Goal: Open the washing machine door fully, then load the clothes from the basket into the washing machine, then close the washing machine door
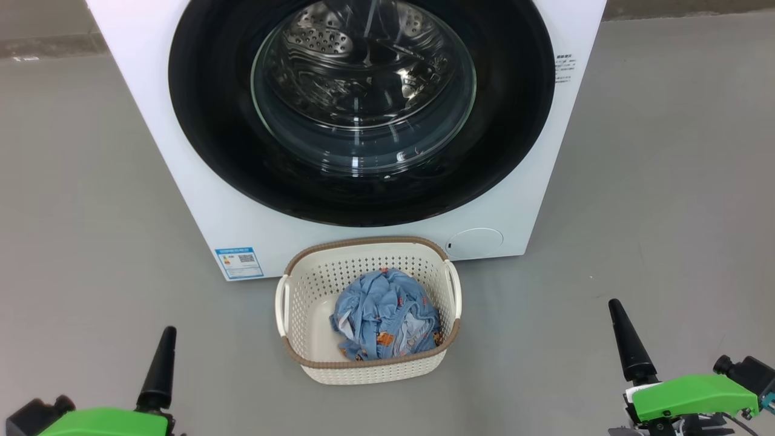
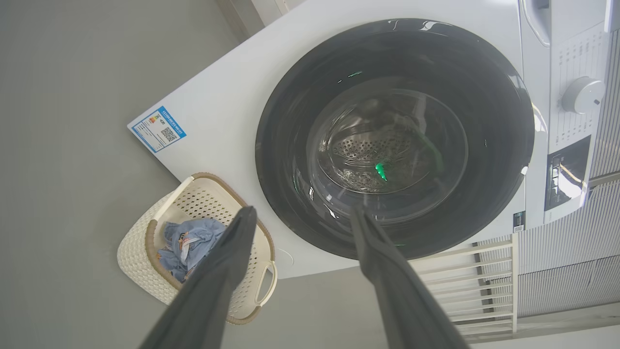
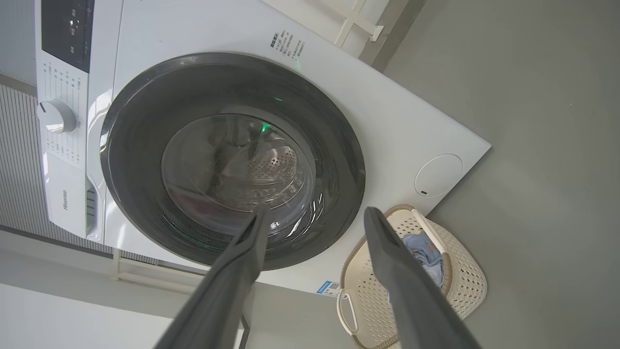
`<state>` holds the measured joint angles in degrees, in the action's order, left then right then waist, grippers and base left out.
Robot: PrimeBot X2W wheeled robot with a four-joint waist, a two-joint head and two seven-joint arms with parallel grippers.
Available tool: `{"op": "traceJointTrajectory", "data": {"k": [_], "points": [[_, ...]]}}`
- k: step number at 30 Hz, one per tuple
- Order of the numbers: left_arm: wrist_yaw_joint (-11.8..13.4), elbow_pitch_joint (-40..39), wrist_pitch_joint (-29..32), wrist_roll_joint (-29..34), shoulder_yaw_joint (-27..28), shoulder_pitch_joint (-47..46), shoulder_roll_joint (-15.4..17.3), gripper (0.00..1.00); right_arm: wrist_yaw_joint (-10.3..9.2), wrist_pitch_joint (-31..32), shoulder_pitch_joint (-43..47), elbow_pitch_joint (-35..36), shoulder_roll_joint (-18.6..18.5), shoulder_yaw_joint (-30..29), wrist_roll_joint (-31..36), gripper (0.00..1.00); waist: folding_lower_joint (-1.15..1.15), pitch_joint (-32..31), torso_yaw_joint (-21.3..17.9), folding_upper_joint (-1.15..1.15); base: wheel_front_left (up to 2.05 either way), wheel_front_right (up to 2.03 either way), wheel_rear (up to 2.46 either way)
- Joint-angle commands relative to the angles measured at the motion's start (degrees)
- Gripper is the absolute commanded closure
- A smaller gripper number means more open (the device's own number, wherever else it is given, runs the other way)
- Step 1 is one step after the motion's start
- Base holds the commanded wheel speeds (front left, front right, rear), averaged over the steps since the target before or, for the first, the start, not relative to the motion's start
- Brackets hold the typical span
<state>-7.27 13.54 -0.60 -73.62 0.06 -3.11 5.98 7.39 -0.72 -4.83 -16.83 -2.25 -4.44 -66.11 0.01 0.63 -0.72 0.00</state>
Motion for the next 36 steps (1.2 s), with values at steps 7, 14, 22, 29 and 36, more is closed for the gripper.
{"op": "traceJointTrajectory", "data": {"k": [7,14,22,29,36], "points": [[-0.11,-2.54,-1.72,5.73,-0.62,-3.06,2.45,0.0,0.04,-1.65,-3.33,1.72,-0.97,1.33,7.3,0.0,-0.01,-0.04,-0.12,0.0,0.0,0.0,0.0],[-0.12,-2.68,-2.9,11.12,-1.79,-3.17,3.7,0.0,0.05,-2.82,-3.95,1.35,-1.05,1.76,13.55,0.0,-0.01,-0.06,-0.2,0.0,0.0,0.0,0.0],[-0.14,-3.02,-4.24,17.14,-2.74,-3.36,5.02,0.0,0.05,-4.16,-4.73,0.81,-1.12,2.15,21.2,0.0,-0.01,0.01,-0.45,0.0,0.0,0.0,0.0],[-0.15,-3.17,-5.42,22.26,-3.15,-3.46,5.83,0.0,0.06,-5.33,-5.33,0.71,-1.16,2.74,27.34,0.0,-0.01,0.04,-0.74,0.0,0.0,0.0,0.0],[-0.16,-2.77,-6.6,27.16,-3.73,-3.68,6.83,0.0,0.06,-6.51,-6.05,0.55,-1.27,3.35,33.47,0.0,-0.01,0.04,-0.86,0.0,0.0,0.0,0.0]]}}
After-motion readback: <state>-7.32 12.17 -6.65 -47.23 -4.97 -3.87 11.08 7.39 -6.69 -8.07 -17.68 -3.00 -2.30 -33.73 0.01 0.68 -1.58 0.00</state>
